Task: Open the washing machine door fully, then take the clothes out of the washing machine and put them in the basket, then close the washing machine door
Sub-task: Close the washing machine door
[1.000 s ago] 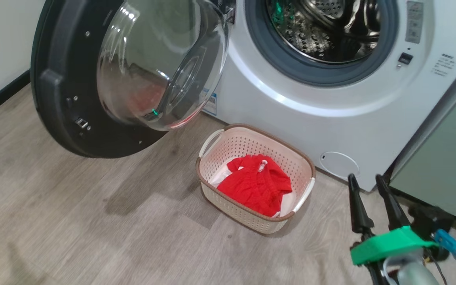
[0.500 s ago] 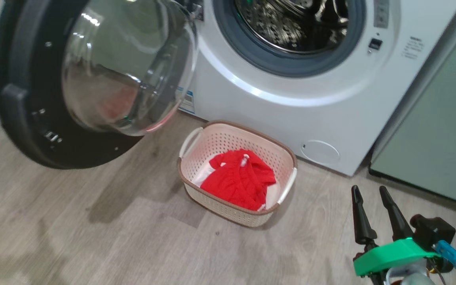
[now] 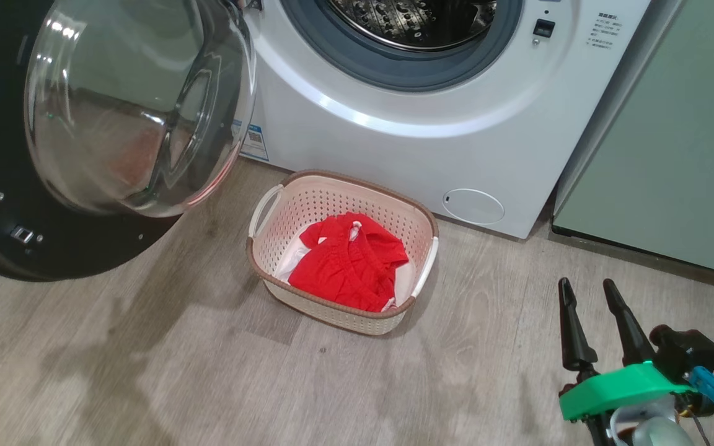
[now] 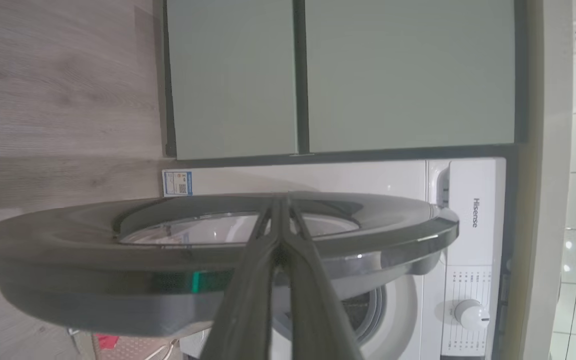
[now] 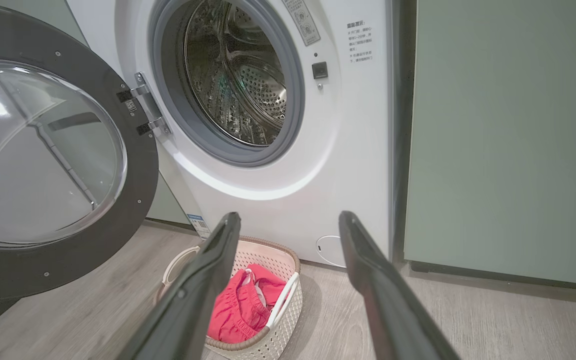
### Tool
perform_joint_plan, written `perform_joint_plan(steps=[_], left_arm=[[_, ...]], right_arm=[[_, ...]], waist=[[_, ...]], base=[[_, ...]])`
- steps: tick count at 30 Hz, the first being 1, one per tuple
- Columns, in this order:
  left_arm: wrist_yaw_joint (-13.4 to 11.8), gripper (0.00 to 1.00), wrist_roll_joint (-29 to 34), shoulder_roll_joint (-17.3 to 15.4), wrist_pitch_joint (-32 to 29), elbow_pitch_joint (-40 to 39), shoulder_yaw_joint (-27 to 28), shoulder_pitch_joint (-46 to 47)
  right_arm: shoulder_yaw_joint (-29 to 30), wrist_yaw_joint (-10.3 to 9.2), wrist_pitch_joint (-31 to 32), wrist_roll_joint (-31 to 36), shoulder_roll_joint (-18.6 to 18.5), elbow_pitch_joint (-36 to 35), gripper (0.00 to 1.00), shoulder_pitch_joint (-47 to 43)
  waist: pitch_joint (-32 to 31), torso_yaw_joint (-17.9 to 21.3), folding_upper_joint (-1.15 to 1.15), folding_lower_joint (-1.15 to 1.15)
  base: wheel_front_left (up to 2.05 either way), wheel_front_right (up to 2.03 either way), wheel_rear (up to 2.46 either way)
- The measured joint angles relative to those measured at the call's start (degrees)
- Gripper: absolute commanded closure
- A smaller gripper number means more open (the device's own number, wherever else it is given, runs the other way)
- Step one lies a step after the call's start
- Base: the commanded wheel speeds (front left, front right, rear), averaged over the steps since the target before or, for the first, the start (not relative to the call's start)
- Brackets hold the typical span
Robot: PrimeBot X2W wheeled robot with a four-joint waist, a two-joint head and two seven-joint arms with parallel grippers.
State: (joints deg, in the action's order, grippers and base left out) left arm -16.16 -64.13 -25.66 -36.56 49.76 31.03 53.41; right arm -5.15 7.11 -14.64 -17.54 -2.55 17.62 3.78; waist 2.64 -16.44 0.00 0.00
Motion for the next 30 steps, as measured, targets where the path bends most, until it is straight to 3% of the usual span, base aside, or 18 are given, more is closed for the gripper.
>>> perform_joint_plan(steps=[3,19,24,30], left_arm=[[-1.1,1.00,0.0,1.7,-1.5,-3.2,-1.4,-1.1],[-1.4,1.00,-1.3,10.6,-15.4,-16.7,-10.1,-8.5],[0.1,1.00,-3.6,13.3,-19.5,-17.9,-11.7,-9.6],[1.6,1.00,-4.1,17.9,-17.8,-18.1,-13.1,-9.8]], right_arm=[[0.1,0.00,0.0,0.0,0.0,0.0,0.00,0.0],[0.2,0.00,0.0,-0.1,0.0,0.0,0.00,0.0],[0.1,0.00,0.0,-0.7,0.0,0.0,0.00,0.0],[0.2,0.00,0.0,-0.7,0.0,0.0,0.00,0.0]], waist=[[0.1,-0.2,0.00,0.00],[-1.6,-2.1,0.00,0.00],[-2.1,-1.8,0.00,0.00],[-2.1,0.1,0.00,0.00]], base=[[0.00,0.00,0.00],[0.00,0.00,0.00],[0.00,0.00,0.00],[0.00,0.00,0.00]])
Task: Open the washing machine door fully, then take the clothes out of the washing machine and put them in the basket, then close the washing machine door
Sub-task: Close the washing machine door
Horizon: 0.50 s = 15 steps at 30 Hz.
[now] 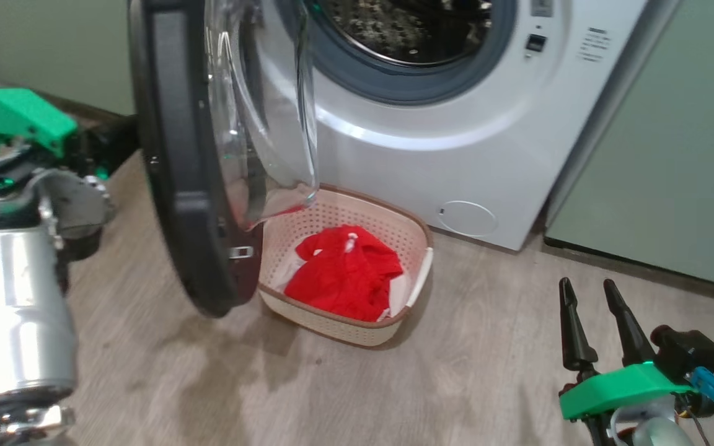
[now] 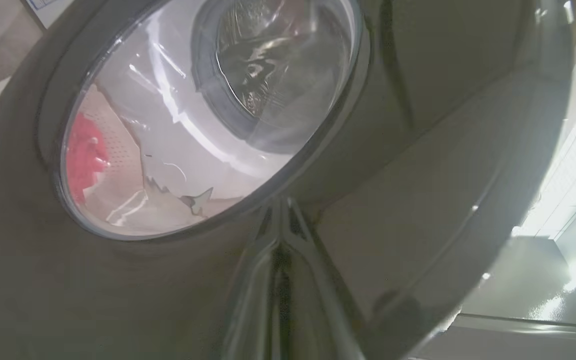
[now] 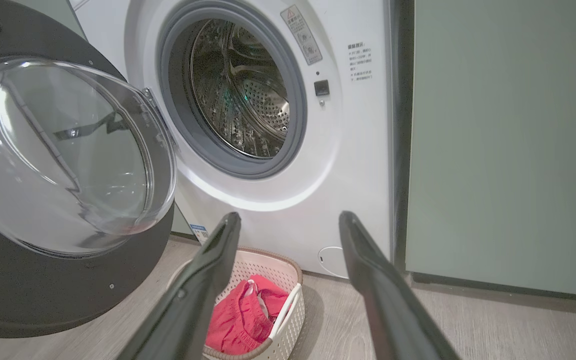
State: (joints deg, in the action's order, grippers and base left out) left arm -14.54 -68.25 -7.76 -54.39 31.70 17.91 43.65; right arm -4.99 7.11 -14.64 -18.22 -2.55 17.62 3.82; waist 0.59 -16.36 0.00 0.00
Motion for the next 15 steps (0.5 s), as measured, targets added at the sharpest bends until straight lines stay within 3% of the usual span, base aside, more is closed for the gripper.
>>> perform_joint_plan(steps=[6,15], left_arm=[[2.0,1.00,0.0,3.2,4.2,2.3,-0.2,0.1],[4.4,1.00,0.0,4.5,11.9,7.6,0.1,1.9]], right_arm=[[-0.2,0.00,0.0,0.0,0.0,0.0,0.00,0.0],[0.0,0.00,0.0,0.0,0.0,0.0,0.00,0.0]], waist=[[0.1,4.0,0.00,0.00],[0.3,12.1,0.00,0.00]], base=[[0.00,0.00,0.00],[0.00,0.00,0.00]])
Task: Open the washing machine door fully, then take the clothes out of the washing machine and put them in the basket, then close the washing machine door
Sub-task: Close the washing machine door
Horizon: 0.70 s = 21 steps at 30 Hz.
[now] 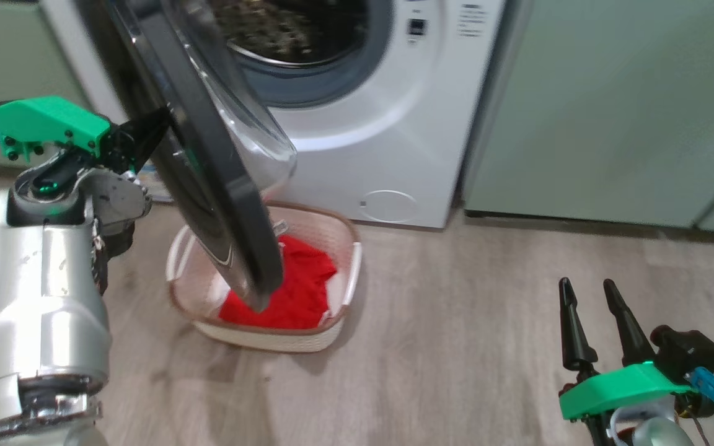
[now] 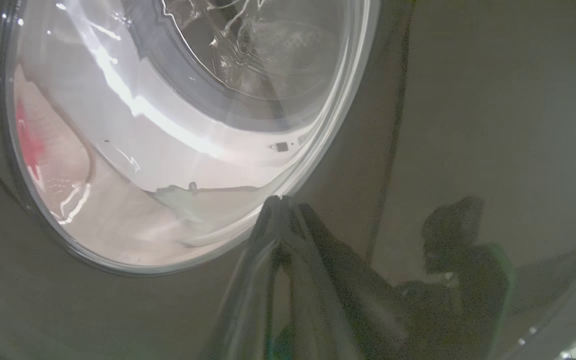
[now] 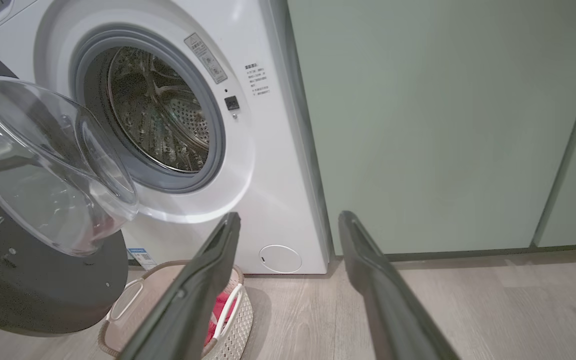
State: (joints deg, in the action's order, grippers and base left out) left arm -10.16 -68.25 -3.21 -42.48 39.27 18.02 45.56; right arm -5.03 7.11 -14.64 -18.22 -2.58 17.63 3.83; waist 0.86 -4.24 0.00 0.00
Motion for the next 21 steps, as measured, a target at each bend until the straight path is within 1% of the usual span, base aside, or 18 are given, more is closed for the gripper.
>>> perform_joint_plan(steps=[4,13,16,17,21], left_arm=[[2.0,1.00,0.0,0.2,2.7,3.4,0.0,1.3],[7.7,1.00,-0.4,0.9,7.1,9.2,0.4,3.3],[9.1,1.00,-1.0,1.1,7.7,10.7,1.1,4.0],[10.1,1.00,-1.3,1.1,8.3,11.5,1.5,4.1],[11.6,1.00,-1.4,0.9,9.5,12.6,1.6,4.0]], right_arm=[[0.1,0.00,0.0,0.0,0.0,0.0,0.00,0.0],[0.4,0.00,0.0,0.0,0.0,-0.2,0.00,0.0],[0.6,0.00,0.0,0.0,0.0,-0.2,0.00,0.0],[1.1,0.00,0.0,0.0,0.0,-0.3,0.00,-0.1],[2.4,0.00,0.0,0.1,0.0,-0.7,0.00,-0.4]], waist=[[0.1,3.9,0.00,0.00],[0.3,11.1,0.00,0.00],[0.3,12.4,0.00,0.00],[0.2,12.5,0.00,0.00],[-0.4,11.4,0.00,0.00]], base=[[0.00,0.00,0.00],[0.00,0.00,0.00],[0.00,0.00,0.00],[0.00,0.00,0.00],[0.00,0.00,0.00]])
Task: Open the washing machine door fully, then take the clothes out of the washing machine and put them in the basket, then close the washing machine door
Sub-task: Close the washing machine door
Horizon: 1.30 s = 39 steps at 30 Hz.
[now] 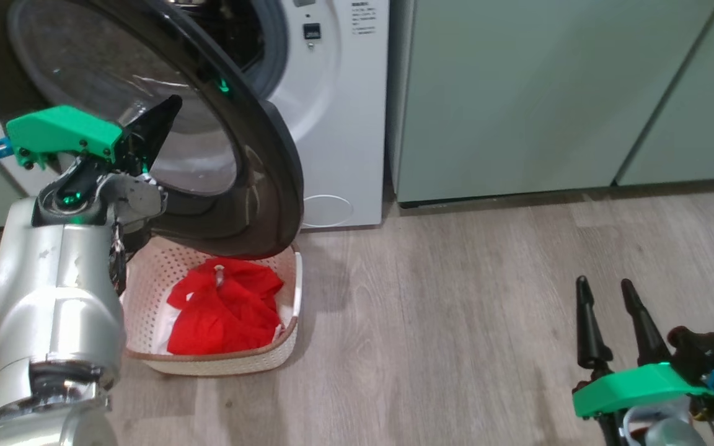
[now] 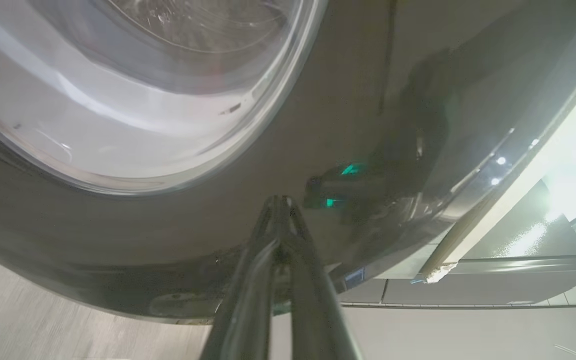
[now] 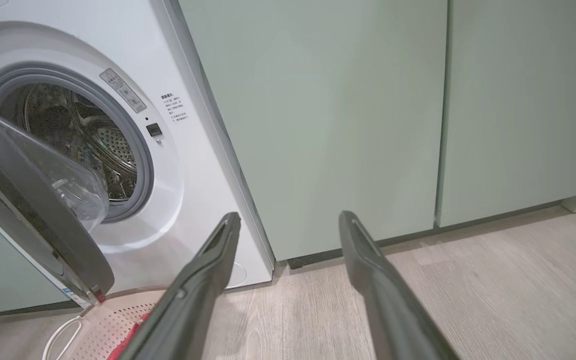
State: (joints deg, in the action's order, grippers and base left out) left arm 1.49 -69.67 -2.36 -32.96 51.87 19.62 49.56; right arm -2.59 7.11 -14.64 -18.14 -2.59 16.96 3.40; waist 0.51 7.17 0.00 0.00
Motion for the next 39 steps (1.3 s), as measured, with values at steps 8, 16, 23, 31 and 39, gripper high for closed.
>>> perform_joint_plan(steps=[8,16,23,31,39], left_arm=[[4.3,0.00,6.9,-4.1,5.9,-0.5,-4.0,-5.9],[5.6,0.00,16.8,-9.8,21.5,-9.1,-13.8,-18.4],[5.6,0.00,20.6,-15.2,37.1,-15.0,-26.5,-27.6],[5.6,0.00,25.8,-19.2,47.2,-14.9,-33.4,-31.5],[5.6,0.00,38.0,-15.2,47.4,-25.2,-24.0,-38.8]], right_arm=[[1.7,0.00,0.0,0.0,0.0,-0.6,0.00,0.0],[2.7,0.00,0.0,0.0,0.0,-2.5,0.00,0.0],[3.0,0.00,0.0,0.0,0.0,-2.8,0.00,0.0],[3.0,0.00,0.0,-0.1,0.0,-3.1,0.00,-0.2],[3.1,0.00,0.0,-1.1,0.0,-3.2,0.00,-1.5]], waist=[[-1.6,-3.0,0.00,0.00],[-2.5,-5.5,0.00,0.00],[-2.6,-6.9,0.00,0.00],[-2.5,-7.2,0.00,0.00],[-2.1,-7.0,0.00,0.00]], base=[[0.00,0.00,0.00],[0.00,0.00,0.00],[0.00,0.00,0.00],[0.00,0.00,0.00],[0.00,0.00,0.00]])
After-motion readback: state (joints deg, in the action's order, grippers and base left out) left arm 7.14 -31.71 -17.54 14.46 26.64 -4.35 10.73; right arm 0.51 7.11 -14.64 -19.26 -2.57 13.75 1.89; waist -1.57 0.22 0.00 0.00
